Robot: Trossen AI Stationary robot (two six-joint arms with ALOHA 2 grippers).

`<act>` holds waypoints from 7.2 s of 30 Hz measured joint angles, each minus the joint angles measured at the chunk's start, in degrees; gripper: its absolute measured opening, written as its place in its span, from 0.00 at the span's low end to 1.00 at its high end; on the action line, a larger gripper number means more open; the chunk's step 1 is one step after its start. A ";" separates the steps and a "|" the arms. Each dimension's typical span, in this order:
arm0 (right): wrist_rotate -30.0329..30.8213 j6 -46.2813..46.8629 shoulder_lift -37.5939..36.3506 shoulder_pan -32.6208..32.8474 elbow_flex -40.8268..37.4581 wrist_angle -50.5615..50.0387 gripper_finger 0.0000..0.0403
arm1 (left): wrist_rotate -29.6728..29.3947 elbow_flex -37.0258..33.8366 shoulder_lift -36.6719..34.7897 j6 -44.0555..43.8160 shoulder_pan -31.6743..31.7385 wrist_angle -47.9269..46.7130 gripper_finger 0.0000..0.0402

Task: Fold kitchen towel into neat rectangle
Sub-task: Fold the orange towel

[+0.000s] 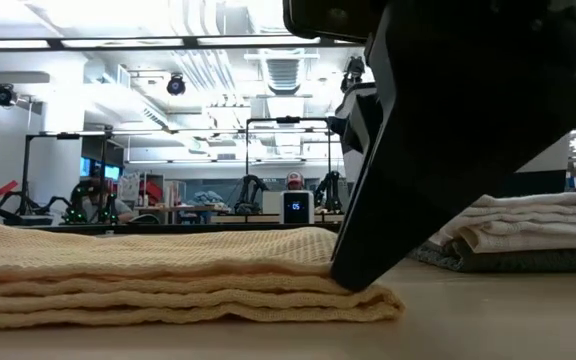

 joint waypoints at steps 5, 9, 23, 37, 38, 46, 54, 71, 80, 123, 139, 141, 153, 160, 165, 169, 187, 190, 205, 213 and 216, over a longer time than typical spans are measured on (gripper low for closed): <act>0.30 0.78 -0.17 -0.72 0.43 -2.17 0.02 | 0.09 0.39 -0.07 -0.85 0.07 -0.61 0.02; 0.48 2.03 -1.40 -1.01 3.45 -9.64 0.01 | 0.34 3.21 -0.10 -0.75 0.07 -5.54 0.01; 8.49 -1.97 -8.58 -2.21 7.28 -20.34 0.01 | -5.34 4.37 -11.86 -6.02 0.17 -13.42 0.01; 6.41 1.92 -6.73 -0.85 7.17 -20.42 0.01 | 0.11 4.09 -10.97 -7.30 -0.63 3.20 0.00; 5.64 2.19 -6.03 -0.82 7.17 -19.91 0.01 | 0.44 4.09 -10.01 -7.01 -0.72 4.35 0.00; -0.03 2.57 -0.52 -0.72 7.15 -16.09 0.01 | 0.38 3.67 -3.09 -1.94 -0.17 15.60 0.00; -1.48 2.95 2.05 -1.18 7.15 -15.41 0.01 | 0.48 -3.51 -0.83 -1.23 0.77 24.20 0.00; 2.84 9.16 2.12 -9.25 7.15 -16.57 0.01 | -1.15 -22.24 -17.79 5.79 17.42 12.94 0.00; 4.20 9.50 -2.71 -8.90 7.10 -23.71 0.01 | 0.36 -22.01 -33.79 5.58 20.26 3.83 0.00; 3.33 10.99 -1.62 -9.16 6.99 -21.58 0.01 | 0.22 -21.92 -28.89 2.86 16.37 11.28 0.00; 3.13 10.49 -1.49 -9.64 6.85 -21.34 0.01 | 6.25 -21.95 -12.00 4.52 13.09 27.59 0.00; 2.86 10.80 -1.43 -9.64 6.84 -21.16 0.01 | 6.44 -21.90 -12.34 4.39 13.17 26.51 0.00; 2.87 10.57 -1.25 -9.75 6.84 -20.48 0.01 | 0.31 -23.60 -22.50 4.46 15.83 13.83 0.00; 2.86 10.41 -1.25 -9.88 6.84 -20.44 0.01 | 0.33 -25.80 -24.80 4.80 16.87 12.32 0.00; 2.79 10.47 -1.25 -9.90 6.84 -20.47 0.01 | 0.47 -23.04 -26.03 4.99 16.70 9.59 0.00; 1.78 10.93 -1.24 -9.87 6.84 -20.46 0.01 | 4.75 -20.65 -24.38 6.58 13.28 23.25 0.00; 1.29 9.42 -1.20 -10.86 6.84 -20.06 0.01 | 8.89 -24.08 -16.61 7.25 13.56 24.03 0.00; 1.31 9.44 -1.20 -10.93 6.84 -19.96 0.01 | 7.86 -26.23 -17.94 7.13 16.50 23.04 0.00; 1.81 8.46 -2.31 -13.16 6.82 -26.81 0.01 | -0.37 -18.33 -28.45 27.44 39.46 -5.85 0.00; 3.96 5.17 -6.77 -14.81 7.22 -29.71 0.01 | -0.75 -8.52 -30.25 29.89 39.52 -19.67 0.00; 4.72 3.14 -9.55 -15.15 8.34 -29.26 0.01 | -4.06 -4.76 -30.03 30.48 39.57 -22.38 0.00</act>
